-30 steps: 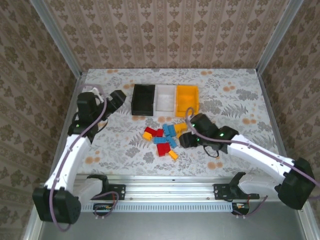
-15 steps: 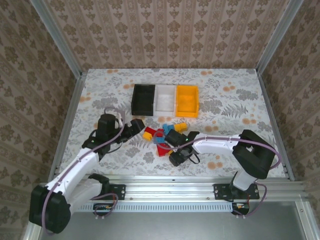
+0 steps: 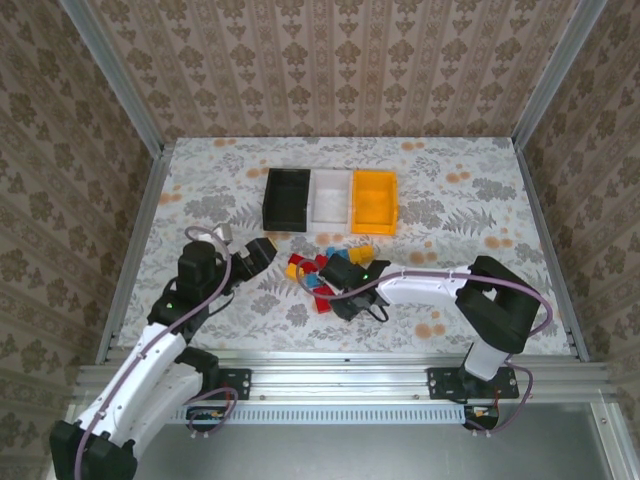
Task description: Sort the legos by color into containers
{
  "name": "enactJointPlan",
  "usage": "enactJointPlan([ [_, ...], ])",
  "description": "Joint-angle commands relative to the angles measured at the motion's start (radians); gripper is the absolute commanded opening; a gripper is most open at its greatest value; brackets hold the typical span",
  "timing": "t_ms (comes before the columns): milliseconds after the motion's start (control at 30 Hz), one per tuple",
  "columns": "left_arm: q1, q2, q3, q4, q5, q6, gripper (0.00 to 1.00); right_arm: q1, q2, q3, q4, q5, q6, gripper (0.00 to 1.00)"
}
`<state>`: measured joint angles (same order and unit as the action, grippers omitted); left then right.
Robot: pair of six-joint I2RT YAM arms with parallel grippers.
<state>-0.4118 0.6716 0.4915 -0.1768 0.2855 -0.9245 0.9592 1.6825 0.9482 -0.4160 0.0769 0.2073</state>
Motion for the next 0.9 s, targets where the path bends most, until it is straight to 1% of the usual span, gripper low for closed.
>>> enactJointPlan([
  [0, -0.005, -0.013, -0.012, -0.024, -0.021, -0.007, 0.97, 0.037, -0.049, 0.014, -0.066, 0.084, -0.001, 0.11],
  [167, -0.004, 0.007, -0.01, -0.002, -0.022, 0.002, 0.98, 0.086, -0.148, 0.008, -0.161, 0.153, 0.031, 0.1],
  [267, -0.004, 0.032, -0.01, 0.021, -0.016, 0.003, 0.99, 0.087, -0.228, -0.008, -0.163, 0.226, 0.046, 0.09],
  [367, -0.005, 0.063, -0.008, 0.048, -0.005, -0.005, 1.0, 0.07, -0.269, 0.015, -0.154, 0.307, 0.029, 0.06],
  [467, -0.005, 0.097, 0.003, 0.069, 0.007, -0.001, 1.0, -0.021, -0.267, 0.088, -0.125, 0.296, -0.028, 0.06],
  [533, -0.005, 0.121, 0.032, 0.056, 0.014, 0.018, 1.0, -0.123, -0.246, 0.152, -0.077, 0.252, -0.064, 0.06],
  [600, -0.005, 0.141, 0.063, 0.036, 0.02, 0.037, 1.0, -0.214, -0.206, 0.219, -0.042, 0.24, -0.089, 0.05],
  [700, -0.004, 0.166, 0.089, 0.031, 0.022, 0.047, 1.0, -0.342, -0.085, 0.356, -0.023, 0.172, -0.099, 0.05],
  [800, -0.002, 0.18, 0.096, 0.043, 0.023, 0.04, 1.0, -0.429, 0.062, 0.495, -0.034, 0.153, -0.109, 0.05],
  [867, 0.001, 0.187, 0.099, 0.045, 0.025, 0.035, 1.0, -0.465, 0.161, 0.589, -0.066, 0.152, -0.125, 0.06],
])
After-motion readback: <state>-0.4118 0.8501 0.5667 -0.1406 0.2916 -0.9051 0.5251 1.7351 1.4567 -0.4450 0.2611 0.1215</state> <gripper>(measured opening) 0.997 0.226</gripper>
